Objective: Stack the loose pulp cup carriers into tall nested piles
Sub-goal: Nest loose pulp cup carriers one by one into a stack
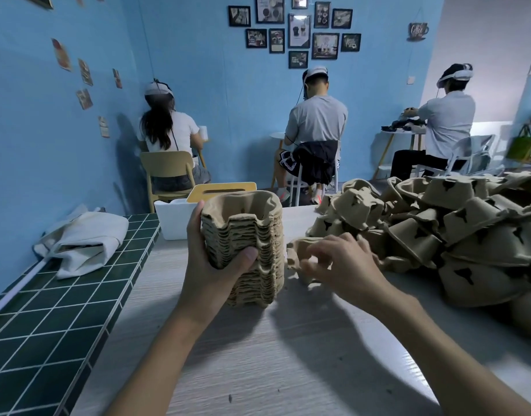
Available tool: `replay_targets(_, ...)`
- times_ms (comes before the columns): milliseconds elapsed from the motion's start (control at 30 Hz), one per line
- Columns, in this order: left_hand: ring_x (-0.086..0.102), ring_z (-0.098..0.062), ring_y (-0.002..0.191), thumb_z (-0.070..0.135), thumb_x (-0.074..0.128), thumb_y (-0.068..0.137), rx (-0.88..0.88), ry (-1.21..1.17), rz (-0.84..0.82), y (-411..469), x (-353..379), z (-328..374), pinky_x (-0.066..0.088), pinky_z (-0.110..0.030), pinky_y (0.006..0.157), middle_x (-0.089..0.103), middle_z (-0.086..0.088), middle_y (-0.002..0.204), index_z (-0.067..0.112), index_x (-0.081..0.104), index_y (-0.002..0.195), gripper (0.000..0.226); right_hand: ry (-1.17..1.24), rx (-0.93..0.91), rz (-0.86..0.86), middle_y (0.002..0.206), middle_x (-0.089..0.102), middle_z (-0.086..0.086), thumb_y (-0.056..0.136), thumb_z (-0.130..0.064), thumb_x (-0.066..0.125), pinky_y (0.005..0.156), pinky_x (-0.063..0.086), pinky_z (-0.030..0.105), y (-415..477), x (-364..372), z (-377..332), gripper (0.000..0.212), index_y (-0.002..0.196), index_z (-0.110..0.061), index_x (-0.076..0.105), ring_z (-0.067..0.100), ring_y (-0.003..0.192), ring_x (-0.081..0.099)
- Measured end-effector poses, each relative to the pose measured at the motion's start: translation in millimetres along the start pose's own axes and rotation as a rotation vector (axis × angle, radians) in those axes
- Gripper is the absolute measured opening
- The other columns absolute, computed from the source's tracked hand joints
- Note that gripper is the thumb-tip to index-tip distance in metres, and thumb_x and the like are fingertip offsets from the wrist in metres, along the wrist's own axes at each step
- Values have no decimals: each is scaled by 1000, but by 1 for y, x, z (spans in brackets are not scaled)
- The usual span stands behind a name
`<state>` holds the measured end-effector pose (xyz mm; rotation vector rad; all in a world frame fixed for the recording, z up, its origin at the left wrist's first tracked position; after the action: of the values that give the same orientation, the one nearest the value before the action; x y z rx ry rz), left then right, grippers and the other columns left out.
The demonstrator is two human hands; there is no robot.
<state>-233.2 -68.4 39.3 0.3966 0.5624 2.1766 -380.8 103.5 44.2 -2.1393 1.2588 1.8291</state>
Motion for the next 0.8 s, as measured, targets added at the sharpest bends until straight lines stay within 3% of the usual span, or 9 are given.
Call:
replay_targets(67,62,2,114,15,85,75,11,17,1,0,1,1,54,-16,80,58,9,135,34,19,153,104,-140,-62,-79,98,59,-21,90,-53,61,84,25,37,-4,8,-4,25,99,-32,70,14,100,42)
replay_targets(167,63,2,112,13,77,73,21,27,-1,0,1,2,53,-14,79,59,9,132,32,18,153,101,-115,-127,-60,92,63,-22,93,-44,60,79,25,34,-8,10,-6,19,93,-30,73,14,100,43)
replay_targets(300,62,8,110,14,74,71,33,29,8,0,0,2,52,-12,80,63,25,120,36,20,149,98,-4,-176,233,95,69,-11,90,-31,69,76,37,38,-4,-7,-5,9,87,-27,76,17,88,44)
replay_targets(400,62,9,109,15,80,73,41,37,14,1,2,2,52,-13,82,60,25,122,37,21,146,97,173,-193,479,98,68,-1,87,-12,73,72,48,45,-4,-29,-8,10,95,-14,77,24,87,51)
replay_targets(467,62,6,111,24,90,73,46,49,8,0,3,3,52,-15,85,62,21,124,41,21,146,101,267,-195,612,101,65,3,88,-7,70,75,49,40,-5,-47,-14,10,97,-7,75,27,92,53)
replay_targets(600,64,-3,113,42,82,61,25,56,-42,-2,11,4,55,-21,86,65,24,121,56,24,138,97,492,-189,779,105,61,8,93,-2,63,72,49,18,-12,-66,-25,11,98,-2,74,28,95,58)
replay_targets(700,65,-2,111,39,82,60,47,52,-49,-3,19,6,54,-19,84,65,26,119,51,28,137,95,524,-254,802,106,61,13,93,3,60,73,53,41,-13,-67,-32,15,98,-1,73,30,97,61)
replay_targets(800,66,-8,112,35,83,63,44,36,-87,-6,26,6,55,-23,84,66,17,122,49,28,139,94,531,-299,807,107,61,15,91,5,59,75,52,47,-9,-69,-41,17,98,-1,74,27,100,61)
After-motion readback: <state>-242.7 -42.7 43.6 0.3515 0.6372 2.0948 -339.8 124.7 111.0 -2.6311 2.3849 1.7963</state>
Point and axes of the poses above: each hand's wrist, its own y-axis towards the middle knuckle, its own x-axis out of the palm, z = x × y, the point moved 5 cm from there along y, towards the middle knuckle
